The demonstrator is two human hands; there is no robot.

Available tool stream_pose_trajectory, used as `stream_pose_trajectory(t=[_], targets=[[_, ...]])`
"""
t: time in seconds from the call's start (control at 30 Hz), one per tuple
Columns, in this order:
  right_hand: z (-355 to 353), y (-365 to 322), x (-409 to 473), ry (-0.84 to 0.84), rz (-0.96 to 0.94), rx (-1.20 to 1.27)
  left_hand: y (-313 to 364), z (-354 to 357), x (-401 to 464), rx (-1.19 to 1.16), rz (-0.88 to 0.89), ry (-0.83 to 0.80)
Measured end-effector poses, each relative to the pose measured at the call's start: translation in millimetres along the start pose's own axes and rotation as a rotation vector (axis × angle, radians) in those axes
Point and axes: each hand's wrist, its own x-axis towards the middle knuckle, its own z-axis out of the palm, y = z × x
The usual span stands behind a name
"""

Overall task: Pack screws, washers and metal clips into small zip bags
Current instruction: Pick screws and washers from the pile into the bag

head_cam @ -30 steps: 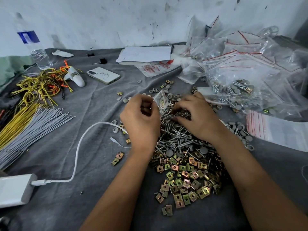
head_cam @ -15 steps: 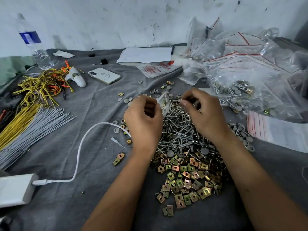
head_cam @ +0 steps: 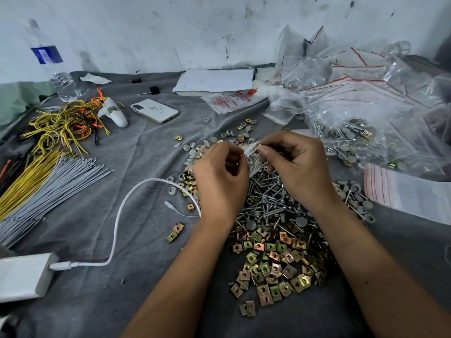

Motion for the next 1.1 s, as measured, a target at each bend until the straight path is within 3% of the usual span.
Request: stream_pose_trajectory(t=[0.17,0.53,0.8,0.97,1.1], targets=[[4.0,0.9,-0.4,0.015,0.0,-0.113,1.6,-0.8,-0.2,-0.014,-0.019,0.013],[-4.7,-5.0,0.2,0.229,-0.003,-0.03,1.7,-2.3,0.9,-0.02,-0.072,0.038],[6.6,-8.1,-3.2,0.069,-0.164,-0.268,1.8,-1.2,0.5,-0.056,-0.033,0.058],[8.9,-5.5,-4.3,-0.156,-0.185,-0.344,2.4,-2.4,2.8,-0.081,-0.098,0.148],[9.3,-7.9,-4.4,-0.217,-0.214,-0.34,0.5,-6.0,6.4,-0.08,-0.178,0.228]])
